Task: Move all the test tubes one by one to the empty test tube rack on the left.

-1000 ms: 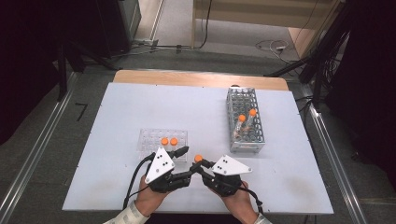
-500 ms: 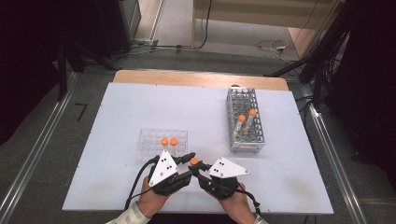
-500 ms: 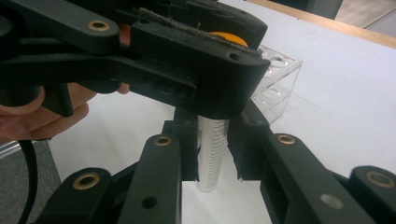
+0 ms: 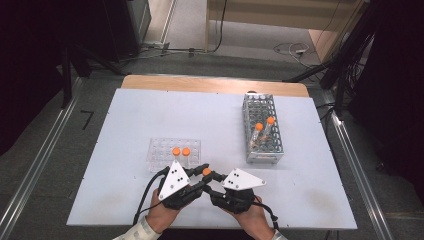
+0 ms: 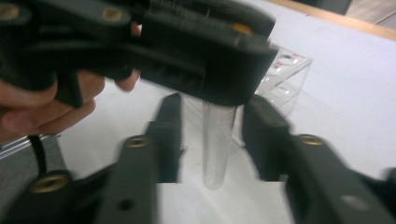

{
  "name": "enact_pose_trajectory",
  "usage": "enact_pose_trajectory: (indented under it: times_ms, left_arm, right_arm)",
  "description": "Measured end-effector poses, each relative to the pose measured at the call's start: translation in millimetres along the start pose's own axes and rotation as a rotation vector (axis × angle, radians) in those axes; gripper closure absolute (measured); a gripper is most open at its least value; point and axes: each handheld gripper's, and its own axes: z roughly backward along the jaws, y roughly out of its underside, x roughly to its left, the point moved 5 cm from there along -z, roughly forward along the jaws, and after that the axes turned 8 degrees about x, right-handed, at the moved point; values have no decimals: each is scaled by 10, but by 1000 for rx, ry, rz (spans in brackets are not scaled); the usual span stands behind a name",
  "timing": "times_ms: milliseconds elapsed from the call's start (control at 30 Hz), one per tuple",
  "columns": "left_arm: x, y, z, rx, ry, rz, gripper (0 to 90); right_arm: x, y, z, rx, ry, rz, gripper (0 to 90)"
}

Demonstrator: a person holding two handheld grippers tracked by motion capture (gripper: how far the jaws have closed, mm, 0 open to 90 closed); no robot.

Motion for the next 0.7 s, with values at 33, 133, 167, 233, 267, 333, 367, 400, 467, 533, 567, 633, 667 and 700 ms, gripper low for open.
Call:
enact_pose_trajectory:
  times_ms: [33,133,167,233,267,333,367,400,467,533,567,633,667,700]
  left_arm:
    - [18,-10,14,-5,-2,8,697]
    - [101,-58,88,-15,-8,41,697]
    - [132,-78,119,-19,-11,52,697]
    - [194,-120,188,-24,-27,70,697]
    - [226,-142,227,-28,-35,74,697]
    - [297,-178,303,-34,-61,86,696]
    - [331,-194,338,-37,-72,94,697]
    - [376,-212,382,-38,-88,96,696]
    - [441,-235,445,-37,-111,102,696]
    - [495,-249,493,-36,-135,105,696]
    - [521,-255,514,-38,-148,105,696]
    - [578,-263,556,-37,-170,108,696]
    - [595,-264,566,-38,-177,109,696]
    - [618,-266,579,-38,-188,114,696]
  right_arm:
    - [-4,-2,2,4,0,-2,423]
    - [-36,-6,5,7,0,-17,337]
    - [-54,-5,7,6,5,-17,325]
    - [-85,-2,14,6,11,-30,310]
    - [-102,0,18,6,16,-34,308]
    - [-131,4,31,6,22,-42,308]
    - [-143,4,37,3,26,-47,308]
    - [-157,3,44,0,31,-49,308]
    - [-179,1,57,-5,36,-54,309]
    - [-192,4,67,-4,41,-56,309]
    - [-194,4,69,-4,43,-57,309]
    - [-201,4,71,-5,47,-58,309]
    - [-205,4,71,-5,47,-59,309]
    - [-207,4,72,-6,48,-58,309]
